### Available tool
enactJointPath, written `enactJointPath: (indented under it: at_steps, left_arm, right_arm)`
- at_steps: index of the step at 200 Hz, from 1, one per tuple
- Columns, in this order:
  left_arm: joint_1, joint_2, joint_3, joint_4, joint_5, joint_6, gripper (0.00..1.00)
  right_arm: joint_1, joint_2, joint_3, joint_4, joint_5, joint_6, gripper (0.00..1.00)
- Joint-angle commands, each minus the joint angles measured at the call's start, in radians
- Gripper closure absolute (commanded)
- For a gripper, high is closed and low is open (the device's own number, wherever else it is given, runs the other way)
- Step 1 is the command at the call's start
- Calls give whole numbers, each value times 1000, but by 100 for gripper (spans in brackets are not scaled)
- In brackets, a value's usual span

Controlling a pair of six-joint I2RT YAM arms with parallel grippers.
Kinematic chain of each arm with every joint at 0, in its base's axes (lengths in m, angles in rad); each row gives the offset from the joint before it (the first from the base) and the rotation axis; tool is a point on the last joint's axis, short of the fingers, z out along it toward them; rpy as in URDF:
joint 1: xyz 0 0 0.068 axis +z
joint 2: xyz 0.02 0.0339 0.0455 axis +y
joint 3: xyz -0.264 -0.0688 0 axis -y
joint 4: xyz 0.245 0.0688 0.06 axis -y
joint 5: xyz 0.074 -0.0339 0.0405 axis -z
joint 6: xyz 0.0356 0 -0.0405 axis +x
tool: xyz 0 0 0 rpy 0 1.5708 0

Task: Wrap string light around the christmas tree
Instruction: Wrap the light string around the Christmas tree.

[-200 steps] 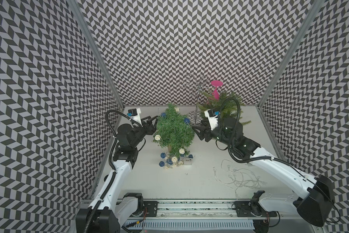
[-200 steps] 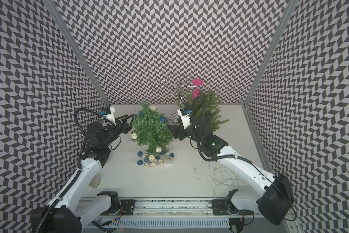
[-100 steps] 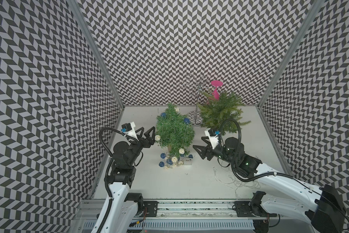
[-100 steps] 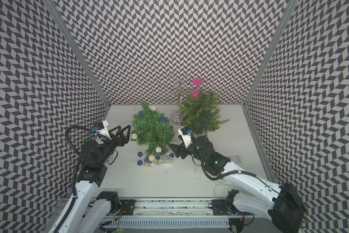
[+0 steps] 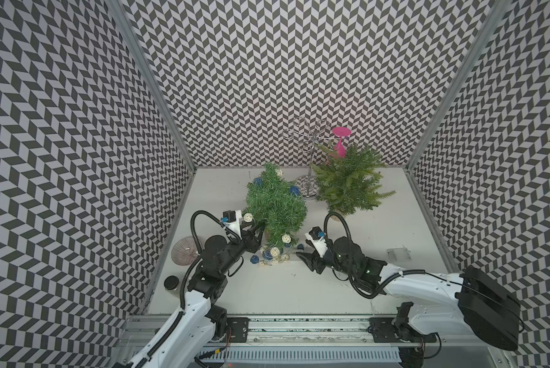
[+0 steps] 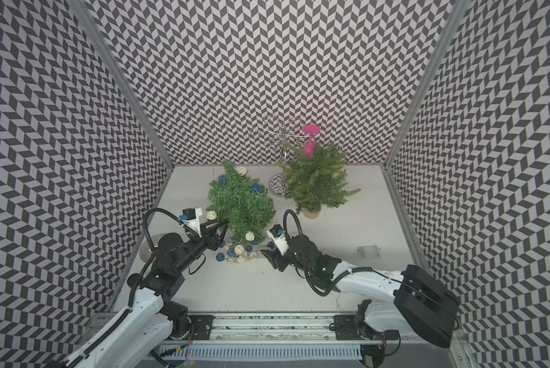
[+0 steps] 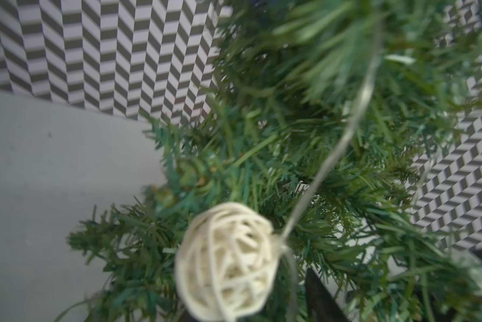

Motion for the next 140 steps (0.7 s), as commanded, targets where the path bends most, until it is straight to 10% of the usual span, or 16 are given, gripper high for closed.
enactJointPath:
  at_steps: [1, 59, 140]
  left_arm:
    - [-11, 33, 11, 76, 0, 0, 74]
    - [-11, -136, 20, -48, -99, 11, 86]
    - [46, -113, 21, -4, 38, -5, 85]
  right_arm:
    - [20, 30, 21, 105, 121, -3, 50]
    - [15, 44, 6, 134, 220, 47, 82]
    - [115, -119, -151, 302, 33, -6, 36]
